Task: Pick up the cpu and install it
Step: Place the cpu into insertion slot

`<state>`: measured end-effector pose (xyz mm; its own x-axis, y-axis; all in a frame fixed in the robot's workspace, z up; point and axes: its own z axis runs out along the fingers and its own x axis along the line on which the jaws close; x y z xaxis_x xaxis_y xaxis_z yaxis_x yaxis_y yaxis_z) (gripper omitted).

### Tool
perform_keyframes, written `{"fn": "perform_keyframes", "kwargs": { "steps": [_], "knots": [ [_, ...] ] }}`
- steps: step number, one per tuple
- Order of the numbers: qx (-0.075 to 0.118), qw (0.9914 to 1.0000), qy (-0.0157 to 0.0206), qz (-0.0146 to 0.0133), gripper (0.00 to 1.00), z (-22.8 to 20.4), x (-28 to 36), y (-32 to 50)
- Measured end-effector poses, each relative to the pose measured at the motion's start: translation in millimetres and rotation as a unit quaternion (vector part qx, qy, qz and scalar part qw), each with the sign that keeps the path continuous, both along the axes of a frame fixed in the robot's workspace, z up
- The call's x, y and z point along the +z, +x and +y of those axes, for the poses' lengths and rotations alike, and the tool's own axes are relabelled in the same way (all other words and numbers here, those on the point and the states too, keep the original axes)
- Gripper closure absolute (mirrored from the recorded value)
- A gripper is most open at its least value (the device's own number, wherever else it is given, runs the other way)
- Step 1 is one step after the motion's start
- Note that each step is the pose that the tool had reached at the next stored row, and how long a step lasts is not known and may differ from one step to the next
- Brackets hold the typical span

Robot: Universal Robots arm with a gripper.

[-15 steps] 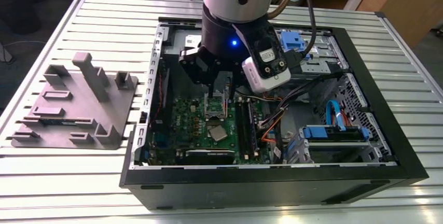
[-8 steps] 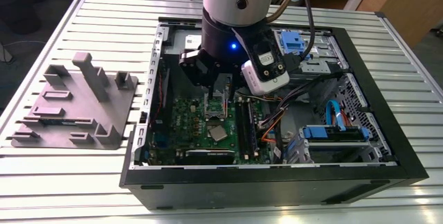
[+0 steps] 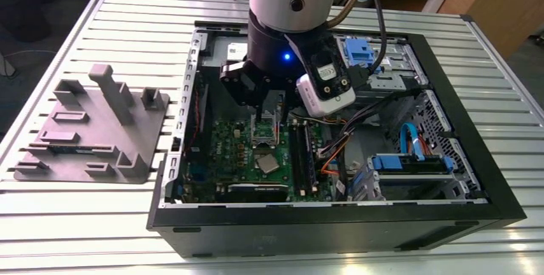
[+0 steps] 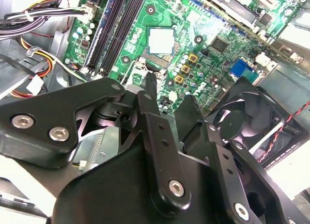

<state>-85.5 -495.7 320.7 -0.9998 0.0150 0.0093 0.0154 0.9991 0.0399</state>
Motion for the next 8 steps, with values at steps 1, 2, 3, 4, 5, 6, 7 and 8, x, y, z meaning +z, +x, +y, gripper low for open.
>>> {"fn": "perform_keyframes", "kwargs": {
  "steps": [1, 2, 3, 4, 5, 6, 7, 8],
  "knots": [
    [0.000, 1.00000, 0.0000, 0.0000, 0.57, 0.0, 0.0, 0.0],
    [0.000, 1.00000, 0.0000, 0.0000, 0.57, 0.0, 0.0, 0.0],
    [0.000, 1.00000, 0.0001, -0.0001, 0.57, 0.0, -0.5, 0.0],
    [0.000, 1.00000, 0.0003, -0.0001, 0.57, 0.0, -1.6, 0.0],
    [0.000, 1.00000, 0.0001, -0.0001, 0.57, 0.0, -3.1, 0.0],
    [0.000, 1.00000, 0.0000, 0.0000, 0.57, 0.0, -4.8, 0.0],
    [0.000, 1.00000, 0.0001, 0.0000, 0.57, 0.0, -6.8, 0.0],
    [0.000, 1.00000, 0.0000, 0.0000, 0.57, 0.0, -8.6, 0.0]
  ]
}}
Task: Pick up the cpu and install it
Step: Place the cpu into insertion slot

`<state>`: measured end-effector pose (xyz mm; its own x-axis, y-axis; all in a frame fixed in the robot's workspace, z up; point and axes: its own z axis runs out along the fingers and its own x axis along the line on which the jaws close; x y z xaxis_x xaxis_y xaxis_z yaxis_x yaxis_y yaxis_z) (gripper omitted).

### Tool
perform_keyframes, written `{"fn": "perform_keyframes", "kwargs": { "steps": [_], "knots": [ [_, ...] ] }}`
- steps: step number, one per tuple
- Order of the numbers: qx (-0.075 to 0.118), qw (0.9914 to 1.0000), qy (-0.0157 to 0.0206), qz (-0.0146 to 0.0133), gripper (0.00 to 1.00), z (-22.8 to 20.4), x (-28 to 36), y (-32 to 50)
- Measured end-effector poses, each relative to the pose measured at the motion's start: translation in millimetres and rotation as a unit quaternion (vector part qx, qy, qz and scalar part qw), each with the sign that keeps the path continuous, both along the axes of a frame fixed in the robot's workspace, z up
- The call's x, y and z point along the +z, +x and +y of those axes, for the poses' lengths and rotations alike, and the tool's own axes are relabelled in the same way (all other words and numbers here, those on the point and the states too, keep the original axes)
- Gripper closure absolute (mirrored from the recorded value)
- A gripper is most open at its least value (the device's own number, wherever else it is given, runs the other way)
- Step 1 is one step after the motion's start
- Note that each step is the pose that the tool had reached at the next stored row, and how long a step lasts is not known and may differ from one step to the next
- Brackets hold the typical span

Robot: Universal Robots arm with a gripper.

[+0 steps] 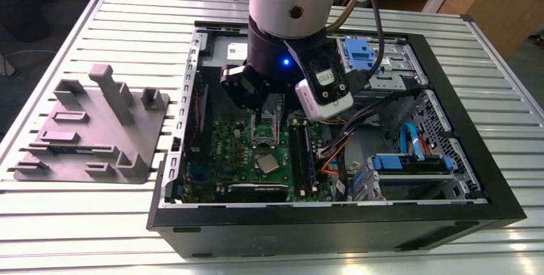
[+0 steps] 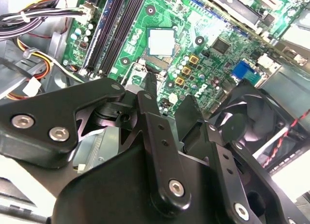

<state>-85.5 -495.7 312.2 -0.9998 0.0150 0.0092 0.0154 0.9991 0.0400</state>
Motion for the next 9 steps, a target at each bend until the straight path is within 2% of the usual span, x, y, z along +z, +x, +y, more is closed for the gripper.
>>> {"fn": "perform_keyframes", "kwargs": {
  "steps": [6, 7, 8, 9],
  "knots": [
    [0.000, 1.00000, 0.0000, 0.0000, 0.57, 0.0, -10.7, 0.0],
    [0.000, 1.00000, 0.0000, 0.0001, 0.57, 0.0, -21.7, 0.0],
    [0.000, 1.00000, 0.0000, 0.0001, 0.57, 0.0, -25.9, 0.0],
    [0.000, 1.00000, 0.0000, 0.0001, 0.57, 0.0, -27.3, 0.0]
  ]
}}
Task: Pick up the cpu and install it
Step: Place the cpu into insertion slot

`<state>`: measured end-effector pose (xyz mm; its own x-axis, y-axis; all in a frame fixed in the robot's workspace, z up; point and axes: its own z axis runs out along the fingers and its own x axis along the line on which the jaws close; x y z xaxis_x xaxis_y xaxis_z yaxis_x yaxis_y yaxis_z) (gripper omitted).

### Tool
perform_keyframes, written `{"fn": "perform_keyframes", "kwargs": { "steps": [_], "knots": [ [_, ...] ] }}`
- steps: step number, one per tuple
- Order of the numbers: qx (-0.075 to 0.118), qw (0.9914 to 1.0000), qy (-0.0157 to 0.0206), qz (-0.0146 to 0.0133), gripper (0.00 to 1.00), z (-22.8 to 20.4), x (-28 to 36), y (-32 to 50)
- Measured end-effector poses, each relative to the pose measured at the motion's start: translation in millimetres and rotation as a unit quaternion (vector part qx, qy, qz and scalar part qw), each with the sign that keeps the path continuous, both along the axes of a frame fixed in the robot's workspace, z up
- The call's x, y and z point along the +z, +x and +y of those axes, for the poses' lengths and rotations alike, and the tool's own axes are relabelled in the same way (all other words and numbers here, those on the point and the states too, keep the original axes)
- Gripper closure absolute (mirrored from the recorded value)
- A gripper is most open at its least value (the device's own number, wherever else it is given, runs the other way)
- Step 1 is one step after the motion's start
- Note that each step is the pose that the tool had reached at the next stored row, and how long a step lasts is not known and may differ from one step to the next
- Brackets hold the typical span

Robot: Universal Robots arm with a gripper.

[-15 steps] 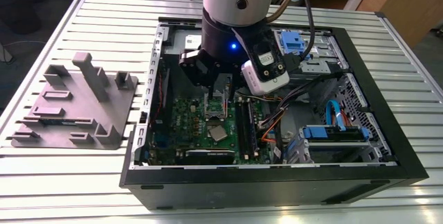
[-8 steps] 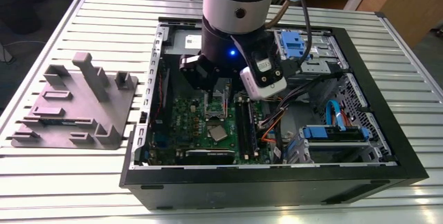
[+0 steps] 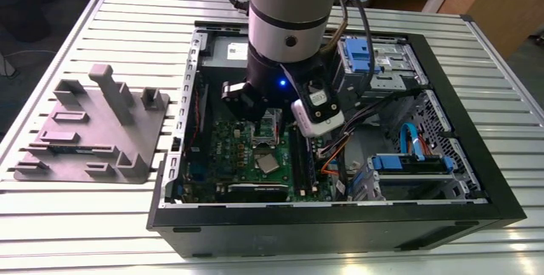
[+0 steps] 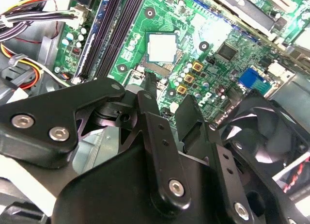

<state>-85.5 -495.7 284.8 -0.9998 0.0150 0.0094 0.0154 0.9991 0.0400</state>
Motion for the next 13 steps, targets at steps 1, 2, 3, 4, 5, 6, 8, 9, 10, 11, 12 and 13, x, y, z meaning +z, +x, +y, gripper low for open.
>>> {"fn": "perform_keyframes", "kwargs": {
  "steps": [1, 2, 3, 4, 5, 6, 8, 9, 10, 11, 12, 13],
  "knots": [
    [0.000, 1.00000, 0.0000, 0.0000, 0.57, 0.0, -0.4, 0.0],
    [0.000, 1.00000, -0.0001, 0.0001, 0.57, 0.0, -0.4, 0.0],
    [0.000, 1.00000, -0.0001, 0.0001, 0.57, 0.0, -0.4, 0.0],
    [0.000, 1.00000, -0.0001, 0.0001, 0.57, 0.0, -0.4, 0.0],
    [0.000, 1.00000, 0.0000, 0.0000, 0.57, 0.0, -0.5, 0.0],
    [0.000, 1.00000, 0.0000, 0.0000, 0.57, 0.0, -0.5, 0.0],
    [0.000, 1.00000, 0.0002, -0.0001, 0.57, 0.0, -1.2, 0.0],
    [0.000, 1.00000, 0.0004, -0.0001, 0.57, 0.0, -2.0, 0.0],
    [0.000, 1.00000, 0.0003, 0.0000, 0.57, 0.0, -2.9, 0.0],
    [0.000, 1.00000, 0.0003, 0.0000, 0.57, 0.0, -3.5, 0.0],
    [0.000, 1.00000, 0.0002, 0.0000, 0.57, 0.0, -3.7, 0.0],
    [0.000, 1.00000, 0.0002, 0.0000, 0.57, 0.0, -3.7, 0.0]
  ]
}}
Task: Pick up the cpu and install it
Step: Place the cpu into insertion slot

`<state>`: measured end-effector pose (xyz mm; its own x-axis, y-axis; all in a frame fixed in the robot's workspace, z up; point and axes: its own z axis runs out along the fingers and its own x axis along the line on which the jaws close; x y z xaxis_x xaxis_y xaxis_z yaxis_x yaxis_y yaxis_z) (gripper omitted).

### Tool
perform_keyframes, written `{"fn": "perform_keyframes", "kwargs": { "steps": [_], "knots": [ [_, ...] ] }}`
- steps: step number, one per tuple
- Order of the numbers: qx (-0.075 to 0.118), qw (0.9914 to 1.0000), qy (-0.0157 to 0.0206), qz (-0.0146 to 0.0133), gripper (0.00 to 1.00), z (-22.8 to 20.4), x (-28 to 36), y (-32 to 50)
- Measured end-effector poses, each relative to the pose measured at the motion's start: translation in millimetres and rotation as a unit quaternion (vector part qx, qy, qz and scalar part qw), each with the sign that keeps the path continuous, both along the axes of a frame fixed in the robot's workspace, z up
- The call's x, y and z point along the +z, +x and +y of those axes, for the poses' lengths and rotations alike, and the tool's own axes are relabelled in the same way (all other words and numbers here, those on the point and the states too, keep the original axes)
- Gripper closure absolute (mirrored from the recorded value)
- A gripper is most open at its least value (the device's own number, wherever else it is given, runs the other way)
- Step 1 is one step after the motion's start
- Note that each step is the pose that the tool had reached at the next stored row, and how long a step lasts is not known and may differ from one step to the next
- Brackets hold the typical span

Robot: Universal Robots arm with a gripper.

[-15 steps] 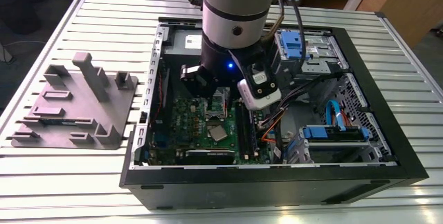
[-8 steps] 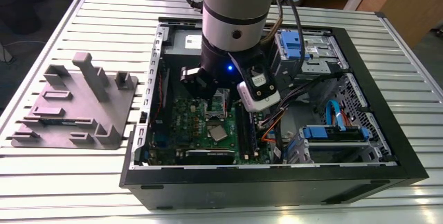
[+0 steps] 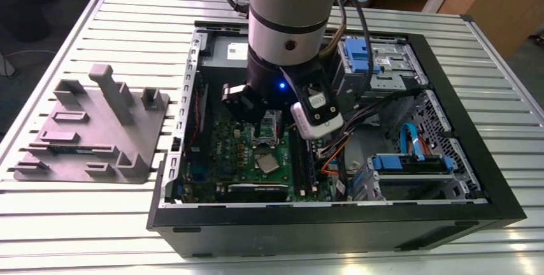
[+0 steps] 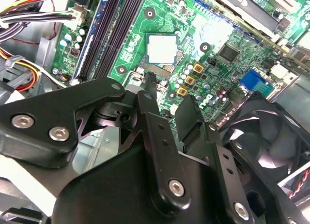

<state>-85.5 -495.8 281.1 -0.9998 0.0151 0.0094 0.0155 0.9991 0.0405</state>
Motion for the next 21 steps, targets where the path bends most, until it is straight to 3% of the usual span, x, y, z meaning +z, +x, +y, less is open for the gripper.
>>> {"fn": "perform_keyframes", "kwargs": {
  "steps": [13, 21],
  "knots": [
    [0.000, 1.00000, 0.0003, -0.0001, 0.57, -0.2, -3.0, 0.6],
    [0.000, 1.00000, 0.0001, 0.0000, 0.57, -0.9, -16.7, 1.9]
  ]
}}
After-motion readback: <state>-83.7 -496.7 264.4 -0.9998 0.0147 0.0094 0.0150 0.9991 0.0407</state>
